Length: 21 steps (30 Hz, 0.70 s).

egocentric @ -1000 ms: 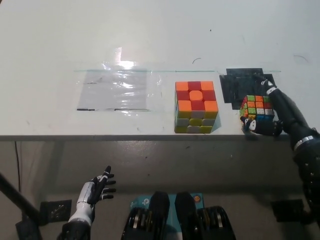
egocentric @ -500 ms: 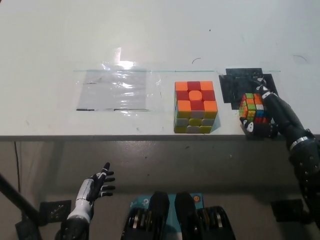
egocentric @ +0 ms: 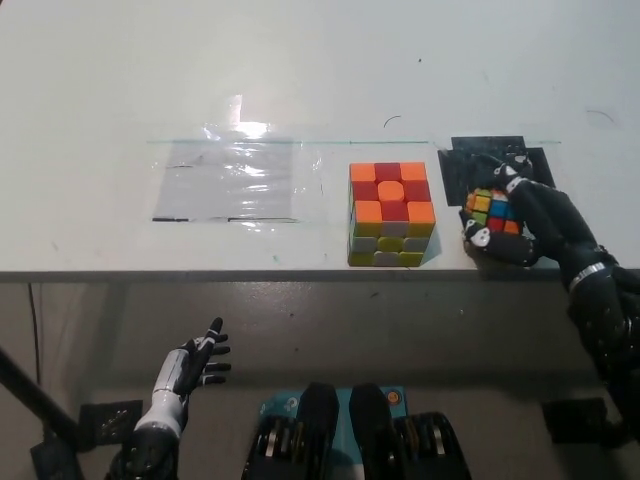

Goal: The robot uses its right hand to pick up the small cube kept on the middle on the desk and place it on the bigger cube kept next to it

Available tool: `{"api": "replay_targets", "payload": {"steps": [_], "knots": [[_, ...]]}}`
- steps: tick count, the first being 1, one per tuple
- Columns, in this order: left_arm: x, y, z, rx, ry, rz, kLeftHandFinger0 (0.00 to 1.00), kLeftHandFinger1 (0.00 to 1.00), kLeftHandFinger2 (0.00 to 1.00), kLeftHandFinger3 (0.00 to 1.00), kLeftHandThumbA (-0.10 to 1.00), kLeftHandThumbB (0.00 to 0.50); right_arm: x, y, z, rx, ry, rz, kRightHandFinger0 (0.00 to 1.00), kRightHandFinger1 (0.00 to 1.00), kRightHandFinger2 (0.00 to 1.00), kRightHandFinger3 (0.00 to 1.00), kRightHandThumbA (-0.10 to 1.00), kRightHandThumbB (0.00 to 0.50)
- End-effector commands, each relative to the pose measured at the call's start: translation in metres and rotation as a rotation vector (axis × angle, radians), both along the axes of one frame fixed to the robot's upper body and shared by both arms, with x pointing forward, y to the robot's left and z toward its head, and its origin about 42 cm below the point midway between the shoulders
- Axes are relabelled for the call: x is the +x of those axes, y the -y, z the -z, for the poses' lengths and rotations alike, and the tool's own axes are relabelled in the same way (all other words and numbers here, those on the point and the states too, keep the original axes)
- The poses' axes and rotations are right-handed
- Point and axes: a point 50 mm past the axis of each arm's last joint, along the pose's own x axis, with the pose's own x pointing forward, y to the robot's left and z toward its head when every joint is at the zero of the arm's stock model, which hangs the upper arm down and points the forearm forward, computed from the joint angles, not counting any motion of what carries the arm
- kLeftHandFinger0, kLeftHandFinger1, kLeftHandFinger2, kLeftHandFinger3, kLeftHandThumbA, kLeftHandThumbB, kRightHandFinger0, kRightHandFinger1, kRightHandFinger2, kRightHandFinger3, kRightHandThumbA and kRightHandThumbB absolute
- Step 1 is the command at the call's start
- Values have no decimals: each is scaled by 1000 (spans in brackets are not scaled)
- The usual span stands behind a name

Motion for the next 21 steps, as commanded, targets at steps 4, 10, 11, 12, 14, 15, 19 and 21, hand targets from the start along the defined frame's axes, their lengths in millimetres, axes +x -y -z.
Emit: {"api": "replay_targets", "payload": {"steps": [4, 10, 11, 12, 14, 15, 19, 21], "knots": [[18, -4, -22, 30, 72, 35, 620, 599, 683, 675, 842, 68, 8, -11, -15, -167, 187, -68, 3, 150, 156, 562, -100, 0], [22, -3, -24, 27, 76, 23, 612, 594, 678, 671, 842, 92, 9, -8, -10, -141, 333, -68, 0, 484, 830, 299, -100, 4], [22, -3, -25, 27, 78, 26, 619, 599, 684, 676, 847, 91, 10, -7, -10, -142, 335, -65, 25, 558, 913, 427, -100, 0], [22, -3, -24, 26, 81, 32, 608, 593, 682, 676, 851, 83, 9, -7, -10, -158, 344, -58, 49, 604, 959, 555, -100, 0], [23, -4, -23, 32, 80, 41, 638, 626, 717, 721, 876, 94, 8, -5, -10, -146, 356, -48, 87, 643, 991, 684, -100, 23], [24, -4, -24, 33, 75, 39, 654, 640, 726, 720, 878, 96, 8, -5, -10, -134, 366, -40, 97, 657, 986, 693, -100, 20], [25, -3, -27, 31, 83, 37, 629, 623, 704, 701, 869, 85, 8, -4, -10, -121, 393, -42, 128, 685, 983, 715, -100, 45], [26, -3, -28, 39, 89, 46, 644, 636, 719, 713, 875, 78, 7, -3, -12, -121, 415, -40, 130, 684, 980, 708, -100, 59]]}}
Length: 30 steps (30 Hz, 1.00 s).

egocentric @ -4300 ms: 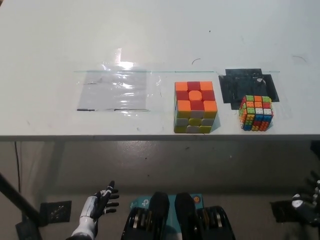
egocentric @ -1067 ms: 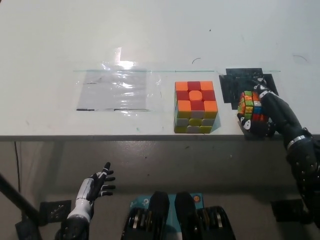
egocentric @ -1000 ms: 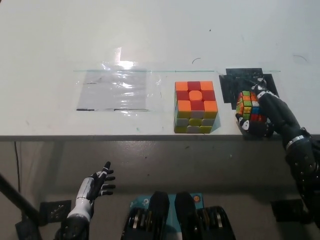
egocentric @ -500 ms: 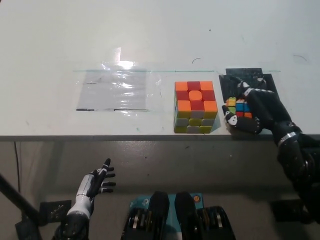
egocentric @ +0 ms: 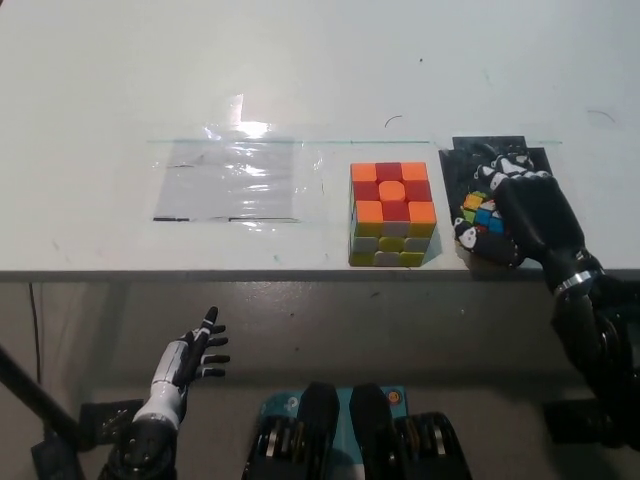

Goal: The robot uses its right hand to pick up the small cube kept on the middle on the desk and place it on the bigger cube kept next to it

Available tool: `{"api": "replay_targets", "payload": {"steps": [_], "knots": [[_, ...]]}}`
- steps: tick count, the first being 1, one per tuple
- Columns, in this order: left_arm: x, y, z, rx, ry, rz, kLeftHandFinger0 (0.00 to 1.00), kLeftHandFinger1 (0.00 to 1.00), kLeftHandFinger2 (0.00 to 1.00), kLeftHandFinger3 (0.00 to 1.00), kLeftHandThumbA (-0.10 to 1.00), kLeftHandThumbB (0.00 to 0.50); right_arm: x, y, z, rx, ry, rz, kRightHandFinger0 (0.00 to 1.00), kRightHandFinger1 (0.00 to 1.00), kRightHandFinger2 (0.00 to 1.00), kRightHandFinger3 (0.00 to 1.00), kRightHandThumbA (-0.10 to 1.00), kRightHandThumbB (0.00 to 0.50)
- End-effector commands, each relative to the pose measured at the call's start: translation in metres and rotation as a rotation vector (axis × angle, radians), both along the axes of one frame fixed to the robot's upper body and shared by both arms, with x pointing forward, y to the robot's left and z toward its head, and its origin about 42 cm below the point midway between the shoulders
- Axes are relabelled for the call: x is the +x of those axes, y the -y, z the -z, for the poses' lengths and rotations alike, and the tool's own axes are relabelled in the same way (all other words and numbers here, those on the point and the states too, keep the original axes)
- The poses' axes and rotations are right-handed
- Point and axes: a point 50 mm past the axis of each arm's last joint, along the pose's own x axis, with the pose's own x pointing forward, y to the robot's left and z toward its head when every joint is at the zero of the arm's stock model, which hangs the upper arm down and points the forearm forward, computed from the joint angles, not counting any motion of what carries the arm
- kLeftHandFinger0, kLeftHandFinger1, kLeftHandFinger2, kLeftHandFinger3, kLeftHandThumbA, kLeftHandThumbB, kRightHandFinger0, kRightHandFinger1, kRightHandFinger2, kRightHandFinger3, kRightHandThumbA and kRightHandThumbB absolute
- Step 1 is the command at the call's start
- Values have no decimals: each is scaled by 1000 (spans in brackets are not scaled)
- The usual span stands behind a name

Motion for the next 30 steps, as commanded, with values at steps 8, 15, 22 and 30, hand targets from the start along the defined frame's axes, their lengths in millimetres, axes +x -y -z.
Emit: {"api": "replay_targets", "payload": {"steps": [8, 15, 22, 30], "knots": [[18, -1, -19, 15, 77, 36, 615, 622, 709, 722, 864, 92, 4, 5, -21, 80, 247, -6, 116, 568, 851, 645, -100, 0], [19, 0, -19, 6, 77, 31, 612, 619, 701, 717, 843, 85, 5, 7, -23, 84, 257, -9, 134, 564, 828, 594, -100, 70], [20, 0, -20, 8, 75, 35, 650, 651, 735, 730, 866, 97, 5, 9, -21, 115, 292, -9, 36, 462, 742, 500, -100, 50], [17, 0, -19, 20, 72, 43, 654, 652, 735, 744, 869, 86, 8, 9, -25, 136, 339, -27, 0, 333, 601, 350, -100, 84]]}}
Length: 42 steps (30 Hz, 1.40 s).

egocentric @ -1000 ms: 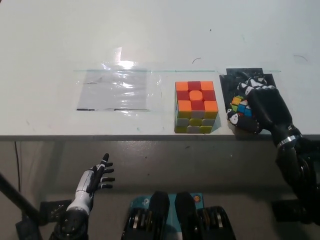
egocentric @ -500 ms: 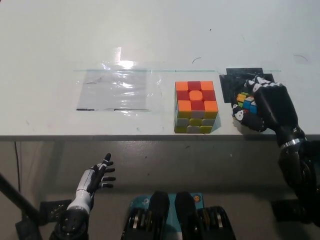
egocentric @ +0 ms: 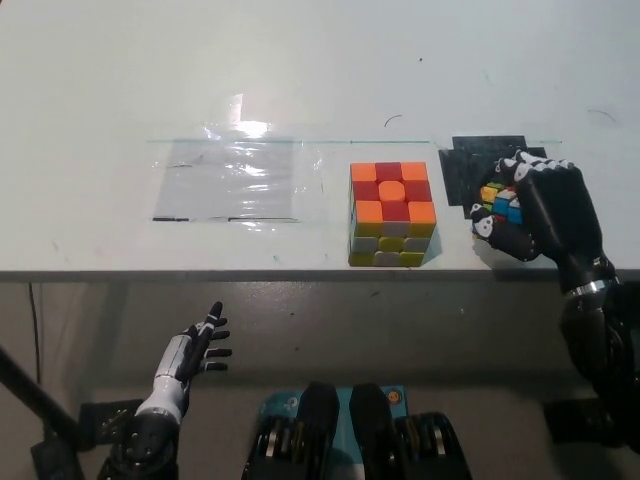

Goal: The robot uses its right hand to pick up the small cube kept on the middle on the desk and place it on the bigger cube kept next to it

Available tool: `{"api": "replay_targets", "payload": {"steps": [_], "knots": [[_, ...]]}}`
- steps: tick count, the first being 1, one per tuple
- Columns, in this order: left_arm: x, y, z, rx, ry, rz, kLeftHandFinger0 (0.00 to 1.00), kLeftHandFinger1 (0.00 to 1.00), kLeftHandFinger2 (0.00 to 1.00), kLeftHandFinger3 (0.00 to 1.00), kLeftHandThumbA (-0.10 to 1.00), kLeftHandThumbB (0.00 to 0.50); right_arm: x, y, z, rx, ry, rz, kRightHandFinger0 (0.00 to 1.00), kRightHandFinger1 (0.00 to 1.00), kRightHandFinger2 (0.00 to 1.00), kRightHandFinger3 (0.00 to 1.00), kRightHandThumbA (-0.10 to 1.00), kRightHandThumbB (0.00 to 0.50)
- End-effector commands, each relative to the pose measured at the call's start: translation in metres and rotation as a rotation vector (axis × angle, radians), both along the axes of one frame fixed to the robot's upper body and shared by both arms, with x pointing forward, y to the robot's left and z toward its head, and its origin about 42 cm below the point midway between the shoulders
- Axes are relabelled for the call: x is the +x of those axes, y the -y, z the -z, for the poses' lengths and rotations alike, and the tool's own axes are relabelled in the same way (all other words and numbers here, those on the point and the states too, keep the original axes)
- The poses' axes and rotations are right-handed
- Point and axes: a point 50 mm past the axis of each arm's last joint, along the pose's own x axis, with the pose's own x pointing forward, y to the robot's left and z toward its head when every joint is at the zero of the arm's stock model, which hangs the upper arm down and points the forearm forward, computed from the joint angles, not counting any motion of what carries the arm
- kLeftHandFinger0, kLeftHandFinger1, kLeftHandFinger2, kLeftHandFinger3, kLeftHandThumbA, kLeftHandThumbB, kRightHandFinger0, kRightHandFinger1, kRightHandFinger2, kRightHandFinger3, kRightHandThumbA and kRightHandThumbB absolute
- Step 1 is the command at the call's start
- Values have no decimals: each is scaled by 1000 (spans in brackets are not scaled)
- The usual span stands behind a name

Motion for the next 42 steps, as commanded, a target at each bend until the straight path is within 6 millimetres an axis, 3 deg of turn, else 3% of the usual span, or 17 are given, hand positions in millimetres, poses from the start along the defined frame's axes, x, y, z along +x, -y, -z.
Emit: {"api": "replay_targets", "payload": {"steps": [1, 3, 4, 5, 9, 12, 17, 20, 22, 24, 28, 31, 33, 35, 36, 38, 42], "knots": [[12, -3, -15, 6, 63, 21, 674, 673, 760, 765, 860, 78, 9, -6, -35, 35, 157, -38, 0, 318, 583, 337, -100, 90], [9, -2, -13, 10, 58, 20, 672, 674, 763, 770, 854, 69, 8, -8, -38, 20, 166, -42, 0, 318, 571, 333, -100, 95], [8, -2, -12, 14, 59, 23, 680, 676, 761, 768, 856, 56, 9, -10, -41, 14, 167, -43, 3, 370, 629, 382, -100, 79], [7, -2, -11, 6, 59, 23, 671, 665, 754, 766, 852, 50, 10, -13, -48, 13, 178, -50, 0, 355, 618, 373, -100, 115], [3, -1, -8, 10, 48, 19, 662, 662, 742, 749, 854, 63, 12, -20, -62, 3, 231, -77, 0, 227, 534, 310, -100, 133], [-1, -1, -4, 8, 38, 25, 650, 648, 729, 758, 853, 57, 12, -26, -76, -18, 253, -91, 0, 236, 553, 317, -100, 133], [-7, -1, 0, 26, 24, 27, 675, 670, 756, 779, 870, 64, 14, -35, -96, 0, 264, -128, 0, 274, 627, 431, -100, 154], [-10, -1, 3, 8, 16, 14, 640, 631, 708, 729, 835, 80, 19, -46, -118, 13, 305, -162, 0, 295, 691, 522, -100, 223], [-10, -1, 3, 15, 14, 14, 641, 637, 710, 710, 835, 82, 20, -54, -134, 8, 325, -178, 0, 327, 707, 540, -100, 235], [-12, -1, 5, 10, 2, 8, 659, 655, 725, 712, 833, 92, 20, -58, -138, 12, 337, -191, 0, 329, 687, 520, -100, 254], [-14, -1, 7, 11, 8, 15, 652, 649, 714, 723, 836, 76, 21, -78, -159, 20, 351, -238, 0, 357, 635, 459, -100, 222], [-14, 0, 7, 1, 5, 7, 622, 626, 681, 672, 824, 82, 22, -92, -161, 32, 351, -269, 17, 398, 638, 487, -100, 274], [-17, 0, 9, 2, 2, 13, 612, 619, 677, 672, 827, 77, 20, -97, -157, 43, 334, -283, 0, 237, 629, 532, -100, 291], [-16, 1, 8, 7, -3, 12, 626, 631, 692, 679, 839, 93, 20, -108, -156, 35, 338, -300, 0, 185, 716, 580, -100, 314], [-16, 1, 8, 2, -3, 7, 629, 634, 695, 681, 833, 101, 21, -111, -156, 33, 350, -302, 0, 161, 688, 544, -100, 331], [-15, 2, 6, 11, 11, 18, 631, 636, 697, 686, 842, 88, 24, -114, -150, 48, 344, -319, 0, 170, 626, 489, -100, 341], [-13, 2, 6, 13, 19, 20, 623, 626, 686, 673, 855, 103, 24, -115, -139, 51, 292, -316, 0, 280, 687, 529, -100, 314]]}}
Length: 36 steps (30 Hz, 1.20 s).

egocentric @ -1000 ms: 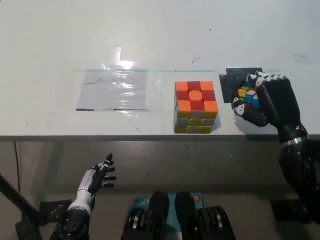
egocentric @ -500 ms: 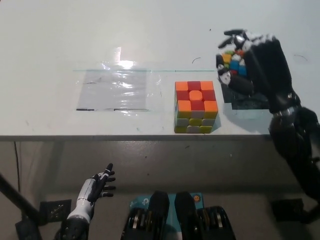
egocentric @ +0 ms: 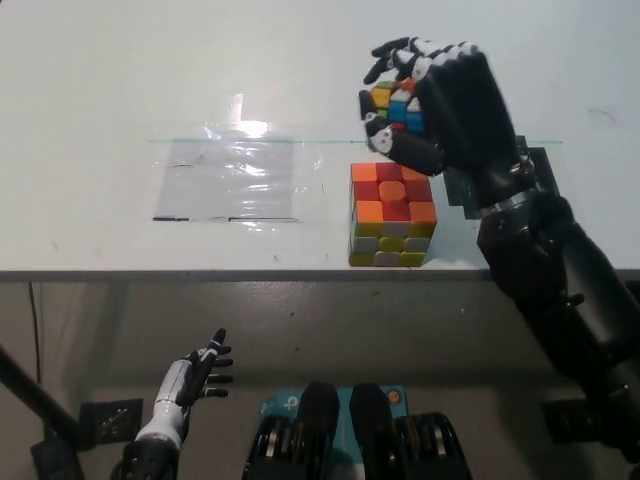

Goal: The robot uses its right hand to pick up the small cube kept on the middle on the desk and place it on the bigger cube kept next to it

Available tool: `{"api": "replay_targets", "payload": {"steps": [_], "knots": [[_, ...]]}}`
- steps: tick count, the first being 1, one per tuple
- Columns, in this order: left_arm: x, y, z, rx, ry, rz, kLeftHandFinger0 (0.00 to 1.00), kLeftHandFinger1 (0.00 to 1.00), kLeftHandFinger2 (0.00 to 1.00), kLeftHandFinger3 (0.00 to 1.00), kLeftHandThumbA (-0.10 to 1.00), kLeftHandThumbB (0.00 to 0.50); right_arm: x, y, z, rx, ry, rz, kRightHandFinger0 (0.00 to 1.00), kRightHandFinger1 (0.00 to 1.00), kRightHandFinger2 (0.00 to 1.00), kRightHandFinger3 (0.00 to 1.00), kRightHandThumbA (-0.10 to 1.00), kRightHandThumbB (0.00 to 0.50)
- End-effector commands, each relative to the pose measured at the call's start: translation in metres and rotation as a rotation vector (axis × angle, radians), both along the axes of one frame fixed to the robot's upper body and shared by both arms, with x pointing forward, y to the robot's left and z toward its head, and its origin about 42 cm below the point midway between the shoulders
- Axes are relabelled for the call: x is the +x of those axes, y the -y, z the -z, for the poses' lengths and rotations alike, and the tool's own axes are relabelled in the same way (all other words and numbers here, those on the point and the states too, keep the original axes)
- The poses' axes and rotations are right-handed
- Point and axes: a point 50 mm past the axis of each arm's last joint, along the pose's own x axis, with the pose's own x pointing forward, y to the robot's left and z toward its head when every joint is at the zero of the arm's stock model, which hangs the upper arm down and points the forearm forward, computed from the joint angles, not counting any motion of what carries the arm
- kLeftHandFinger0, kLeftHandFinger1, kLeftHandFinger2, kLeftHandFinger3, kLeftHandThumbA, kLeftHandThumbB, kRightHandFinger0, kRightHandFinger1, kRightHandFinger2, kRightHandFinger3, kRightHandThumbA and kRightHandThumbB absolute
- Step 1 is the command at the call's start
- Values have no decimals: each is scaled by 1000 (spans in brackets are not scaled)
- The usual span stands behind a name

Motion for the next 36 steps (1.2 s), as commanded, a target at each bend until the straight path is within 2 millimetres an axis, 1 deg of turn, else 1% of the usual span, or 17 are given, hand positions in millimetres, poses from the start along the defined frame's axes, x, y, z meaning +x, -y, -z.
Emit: {"api": "replay_targets", "payload": {"steps": [1, 3, 4, 7, 10, 11, 13, 20, 21, 22, 24, 26, 27, 28, 31, 34, 36], "knots": [[13, 3, -14, 5, 57, 26, 642, 643, 704, 687, 880, 119, 6, -6, -20, 12, 48, -45, 0, 300, 689, 526, -100, 301], [16, 3, -17, 1, 62, 23, 636, 638, 697, 684, 881, 126, 7, -7, -20, 11, 54, -47, 0, 299, 686, 518, -100, 303], [16, 3, -16, 1, 66, 19, 632, 635, 691, 674, 872, 123, 7, -6, -14, 13, 51, -46, 0, 277, 647, 487, -100, 320], [18, 3, -18, 0, 69, 21, 606, 607, 656, 646, 871, 114, 6, -1, -3, 5, 51, -35, 0, 301, 661, 522, -100, 337], [19, 4, -18, 2, 72, 25, 644, 635, 679, 665, 878, 103, 6, 4, 2, -6, 48, -33, 0, 374, 715, 562, -100, 279], [19, 4, -17, -2, 71, 28, 669, 654, 710, 702, 886, 117, 5, 7, 7, -8, 42, -26, 0, 398, 729, 582, -100, 281], [19, 4, -19, -3, 79, 19, 648, 634, 694, 696, 873, 94, 5, 8, 9, -11, 32, -14, 0, 426, 752, 608, -100, 248], [25, 6, -24, 1, 79, 20, 668, 651, 701, 691, 870, 107, 4, 13, 16, 6, 47, -7, 0, 412, 740, 608, -100, 251], [25, 5, -24, 6, 86, 25, 657, 643, 697, 694, 876, 108, 3, 11, 19, 9, 41, -2, 0, 412, 748, 602, -100, 237], [25, 5, -24, 5, 87, 28, 657, 640, 697, 699, 877, 114, 3, 10, 22, 11, 35, -2, 0, 416, 750, 599, -100, 244], [26, 5, -25, 3, 88, 29, 640, 628, 689, 695, 874, 136, 2, 9, 25, 4, 16, 0, 0, 460, 795, 638, -100, 219], [28, 5, -27, 2, 91, 27, 632, 624, 682, 681, 869, 125, 0, 9, 30, 16, -1, -5, 6, 468, 814, 648, -100, 216], [28, 5, -27, 3, 90, 28, 624, 618, 676, 671, 870, 119, 0, 8, 32, 23, -4, -9, 1, 452, 796, 621, -100, 208], [28, 5, -27, 4, 89, 30, 623, 619, 678, 675, 867, 125, -1, 8, 35, 25, -7, -8, 0, 421, 752, 556, -100, 213], [28, 5, -27, 4, 101, 38, 637, 622, 687, 693, 862, 107, -2, 6, 43, 39, -29, -13, 0, 420, 742, 503, -100, 169], [30, 6, -29, 10, 99, 38, 606, 597, 665, 669, 869, 122, -3, 5, 48, 45, -33, -14, 0, 462, 773, 567, -100, 126], [30, 7, -29, 6, 101, 36, 594, 588, 652, 651, 866, 116, -3, 4, 52, 52, -44, -17, 0, 464, 780, 583, -100, 121]]}}
